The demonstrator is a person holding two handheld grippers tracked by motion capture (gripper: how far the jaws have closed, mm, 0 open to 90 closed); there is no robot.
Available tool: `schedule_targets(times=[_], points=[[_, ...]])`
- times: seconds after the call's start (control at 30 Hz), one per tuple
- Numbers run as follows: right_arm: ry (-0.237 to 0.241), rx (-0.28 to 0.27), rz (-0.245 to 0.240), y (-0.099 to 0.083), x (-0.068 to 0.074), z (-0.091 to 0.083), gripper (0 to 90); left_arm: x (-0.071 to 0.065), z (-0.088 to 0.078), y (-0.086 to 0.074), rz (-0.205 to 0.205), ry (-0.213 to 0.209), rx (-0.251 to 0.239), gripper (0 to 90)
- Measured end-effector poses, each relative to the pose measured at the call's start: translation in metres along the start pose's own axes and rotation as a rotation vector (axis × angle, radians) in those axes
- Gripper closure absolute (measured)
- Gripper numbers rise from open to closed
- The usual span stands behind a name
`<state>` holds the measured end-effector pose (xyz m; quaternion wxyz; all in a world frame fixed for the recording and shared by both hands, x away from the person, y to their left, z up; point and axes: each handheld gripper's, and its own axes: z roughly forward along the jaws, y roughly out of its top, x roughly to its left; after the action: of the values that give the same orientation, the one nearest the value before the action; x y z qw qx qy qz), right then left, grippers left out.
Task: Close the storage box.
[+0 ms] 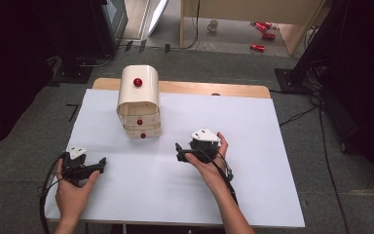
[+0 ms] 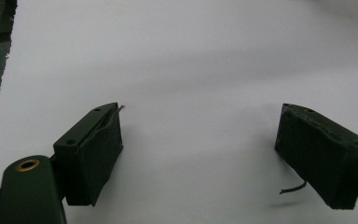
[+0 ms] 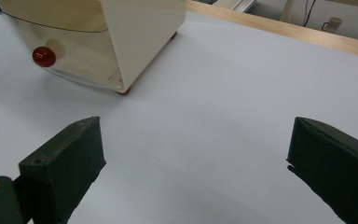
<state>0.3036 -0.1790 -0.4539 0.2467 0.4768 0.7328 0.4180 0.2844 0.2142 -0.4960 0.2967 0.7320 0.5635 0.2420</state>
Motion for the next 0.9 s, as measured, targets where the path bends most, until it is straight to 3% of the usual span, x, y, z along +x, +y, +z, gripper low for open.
schedule_targets(times=[0.47,0.9], points=[[-0.100,0.013,0.037,-0.021,-0.048,-0.037,3.8,0.000,0.000,0.000,0.000,0.000,-0.001,14.6],[-0.190,0.041,0.106,-0.057,-0.093,-0.070,3.8,0.000,0.000,0.000,0.001,0.002,-0.002,14.8]])
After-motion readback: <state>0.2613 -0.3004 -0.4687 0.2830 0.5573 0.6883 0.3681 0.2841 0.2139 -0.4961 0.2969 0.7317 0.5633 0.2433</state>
